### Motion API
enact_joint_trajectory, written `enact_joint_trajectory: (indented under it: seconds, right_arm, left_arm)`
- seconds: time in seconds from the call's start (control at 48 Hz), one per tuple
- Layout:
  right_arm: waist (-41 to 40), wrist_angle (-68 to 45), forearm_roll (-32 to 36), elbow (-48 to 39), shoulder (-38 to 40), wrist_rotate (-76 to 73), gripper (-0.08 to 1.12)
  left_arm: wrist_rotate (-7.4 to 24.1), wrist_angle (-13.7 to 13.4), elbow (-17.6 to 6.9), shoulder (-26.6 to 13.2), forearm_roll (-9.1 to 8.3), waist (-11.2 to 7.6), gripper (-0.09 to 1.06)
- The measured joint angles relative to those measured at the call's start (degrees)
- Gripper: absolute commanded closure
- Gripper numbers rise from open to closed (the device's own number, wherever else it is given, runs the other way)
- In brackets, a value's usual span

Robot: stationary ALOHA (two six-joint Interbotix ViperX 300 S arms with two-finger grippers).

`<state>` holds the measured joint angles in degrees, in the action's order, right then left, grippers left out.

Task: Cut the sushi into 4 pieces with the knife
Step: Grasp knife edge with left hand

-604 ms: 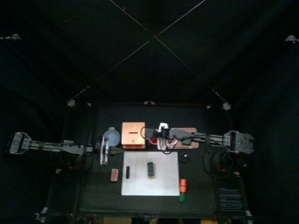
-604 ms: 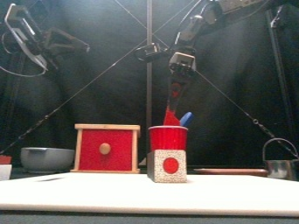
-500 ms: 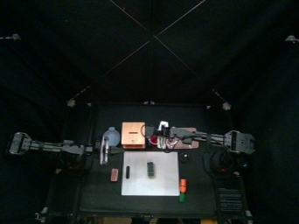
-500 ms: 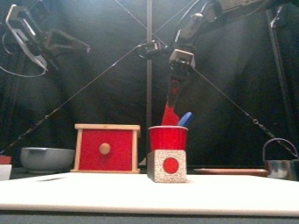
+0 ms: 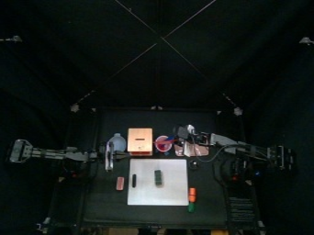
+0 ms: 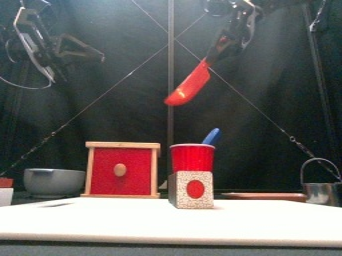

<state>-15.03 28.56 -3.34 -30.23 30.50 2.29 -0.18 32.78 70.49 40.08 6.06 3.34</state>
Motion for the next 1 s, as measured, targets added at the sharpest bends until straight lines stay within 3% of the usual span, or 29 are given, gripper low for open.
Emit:
enact_joint_trajectory:
  seconds: [0.146,0.312,0.521,0.792,1.0]
  right_arm:
    - [1.1,-13.7,-3.0,-10.1,5.2,0.8,0.98]
    - [5.2,-26.4,-1.9,-18.5,7.5,0.6,0.98]
    - [10.3,-35.2,0.1,-23.4,5.3,0.1,0.98]
    - [11.0,-38.1,0.8,-24.1,2.6,0.2,0.98]
    - [11.1,-38.2,1.4,-24.1,2.6,0.2,0.98]
  left_arm:
    - [0.1,0.0,-1.1,-2.0,0.7,-0.26,0.19]
    - [0.4,0.0,-4.1,-7.7,0.35,-0.88,-0.02]
    - [0.6,0.7,-9.0,-16.3,-1.67,-0.97,-0.03]
    - [0.6,6.9,-14.8,-27.8,-5.01,-0.88,-0.03]
    - [0.6,8.5,-18.3,-33.3,-5.45,-0.35,-0.03]
